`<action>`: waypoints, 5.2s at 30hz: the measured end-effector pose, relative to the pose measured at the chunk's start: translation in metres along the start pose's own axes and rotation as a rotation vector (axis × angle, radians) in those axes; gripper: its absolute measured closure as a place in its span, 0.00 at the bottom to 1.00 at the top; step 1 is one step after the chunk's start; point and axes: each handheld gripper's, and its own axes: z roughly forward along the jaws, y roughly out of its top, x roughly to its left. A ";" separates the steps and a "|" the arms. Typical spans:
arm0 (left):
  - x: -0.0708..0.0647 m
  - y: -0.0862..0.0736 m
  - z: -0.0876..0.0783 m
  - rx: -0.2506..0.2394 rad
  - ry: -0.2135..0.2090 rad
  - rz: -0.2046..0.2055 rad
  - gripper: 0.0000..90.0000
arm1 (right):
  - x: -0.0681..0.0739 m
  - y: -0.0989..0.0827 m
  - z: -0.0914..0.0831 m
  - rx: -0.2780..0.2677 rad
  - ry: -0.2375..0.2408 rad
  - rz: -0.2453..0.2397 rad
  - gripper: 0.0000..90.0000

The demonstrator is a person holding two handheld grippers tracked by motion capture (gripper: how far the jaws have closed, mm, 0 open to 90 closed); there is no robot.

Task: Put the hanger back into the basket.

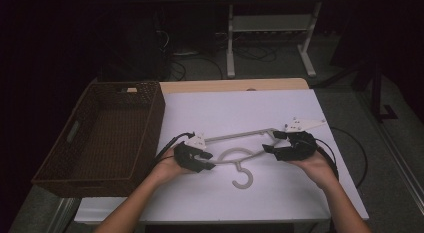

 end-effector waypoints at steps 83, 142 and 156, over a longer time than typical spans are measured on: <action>-0.017 0.031 -0.045 -0.137 0.006 -0.062 0.92 | -0.002 0.003 -0.015 -0.087 -0.032 0.019 0.43; -0.005 0.009 -0.273 -0.391 0.316 -0.202 0.92 | 0.012 0.018 -0.037 -0.234 0.013 0.015 0.14; -0.012 -0.046 -0.319 -0.377 0.418 -0.273 0.92 | 0.011 0.019 -0.033 -0.218 -0.011 0.016 0.14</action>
